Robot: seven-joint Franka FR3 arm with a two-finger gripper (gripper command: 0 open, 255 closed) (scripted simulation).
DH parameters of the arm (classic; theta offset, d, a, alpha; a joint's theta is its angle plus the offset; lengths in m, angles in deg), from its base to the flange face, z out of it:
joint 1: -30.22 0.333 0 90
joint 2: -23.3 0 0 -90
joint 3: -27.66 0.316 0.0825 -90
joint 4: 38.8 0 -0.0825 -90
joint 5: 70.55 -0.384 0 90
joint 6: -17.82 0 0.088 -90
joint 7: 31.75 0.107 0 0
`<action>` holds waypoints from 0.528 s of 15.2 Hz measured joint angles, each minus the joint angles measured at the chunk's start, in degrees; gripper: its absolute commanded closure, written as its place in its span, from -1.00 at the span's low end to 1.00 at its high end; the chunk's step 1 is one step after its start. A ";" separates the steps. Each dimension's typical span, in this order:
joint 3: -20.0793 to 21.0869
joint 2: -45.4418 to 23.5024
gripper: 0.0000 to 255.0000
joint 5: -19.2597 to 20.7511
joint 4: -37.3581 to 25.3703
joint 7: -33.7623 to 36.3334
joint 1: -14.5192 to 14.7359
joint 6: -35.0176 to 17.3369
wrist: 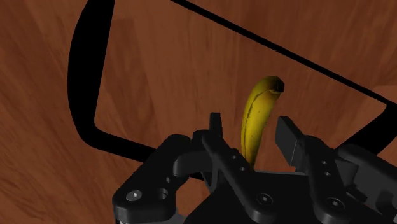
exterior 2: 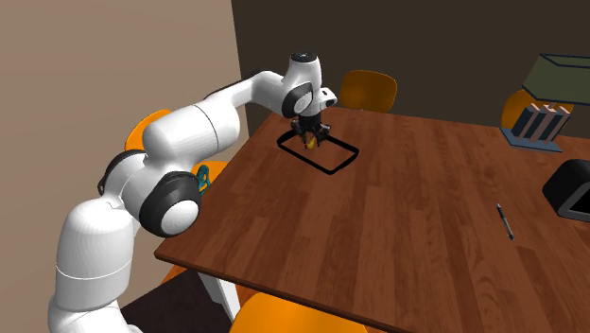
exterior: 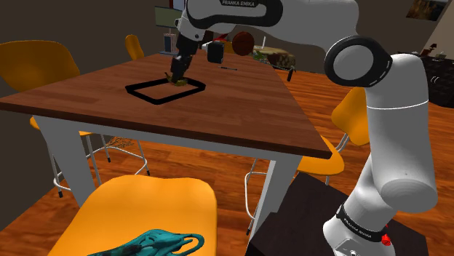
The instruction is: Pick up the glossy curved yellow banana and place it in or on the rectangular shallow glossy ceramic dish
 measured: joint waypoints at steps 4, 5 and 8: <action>0.00 0.00 -1.00 0.00 0.00 0.00 0.00 0.00; 0.00 0.00 -1.00 0.00 0.00 0.00 0.00 0.00; -0.05 0.64 -1.00 -0.07 -2.98 -0.05 -0.29 3.57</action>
